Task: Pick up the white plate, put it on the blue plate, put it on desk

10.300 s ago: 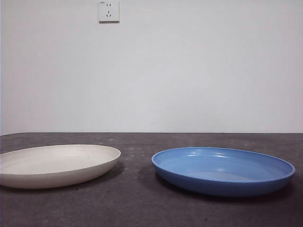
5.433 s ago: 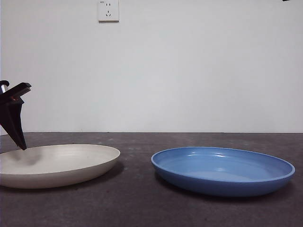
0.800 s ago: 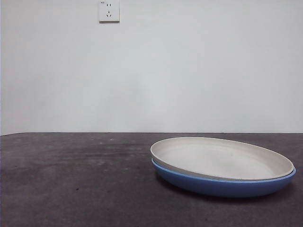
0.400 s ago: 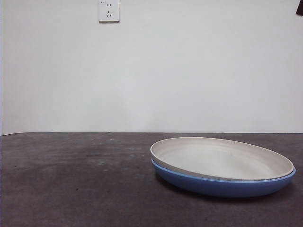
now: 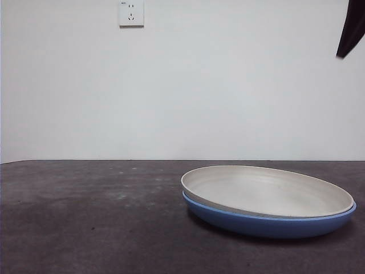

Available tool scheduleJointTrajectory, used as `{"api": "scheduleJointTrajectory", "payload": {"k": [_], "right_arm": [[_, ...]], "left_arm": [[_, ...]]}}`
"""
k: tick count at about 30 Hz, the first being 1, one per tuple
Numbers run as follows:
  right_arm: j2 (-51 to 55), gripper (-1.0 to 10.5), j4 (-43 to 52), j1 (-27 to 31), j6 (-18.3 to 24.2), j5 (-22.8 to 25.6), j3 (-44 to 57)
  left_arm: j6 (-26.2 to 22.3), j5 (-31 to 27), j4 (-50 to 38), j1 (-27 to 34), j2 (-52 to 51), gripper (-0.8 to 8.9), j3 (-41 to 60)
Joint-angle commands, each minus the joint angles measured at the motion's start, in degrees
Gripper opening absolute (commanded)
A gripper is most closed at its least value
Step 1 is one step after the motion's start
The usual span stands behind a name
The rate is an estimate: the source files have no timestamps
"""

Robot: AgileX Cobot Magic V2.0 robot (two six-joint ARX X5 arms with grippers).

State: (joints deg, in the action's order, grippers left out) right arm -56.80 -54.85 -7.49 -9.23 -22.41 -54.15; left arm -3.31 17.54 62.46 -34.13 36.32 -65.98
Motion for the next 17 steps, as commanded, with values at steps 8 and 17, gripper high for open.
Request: {"api": "scheduleJointTrajectory", "payload": {"k": [8, 17], "right_arm": [[-15.32, 6.6, 11.23, 0.31, 0.59, -4.02, 1.33], [-28.22, 6.6, 19.04, 1.01, 1.42, -6.78, 1.33]], "left_arm": [[4.11, 0.07, -0.79, -0.24, -1.38, 6.25, 1.05], [4.22, 0.07, -0.81, -0.22, -1.42, 6.25, 1.05]]}}
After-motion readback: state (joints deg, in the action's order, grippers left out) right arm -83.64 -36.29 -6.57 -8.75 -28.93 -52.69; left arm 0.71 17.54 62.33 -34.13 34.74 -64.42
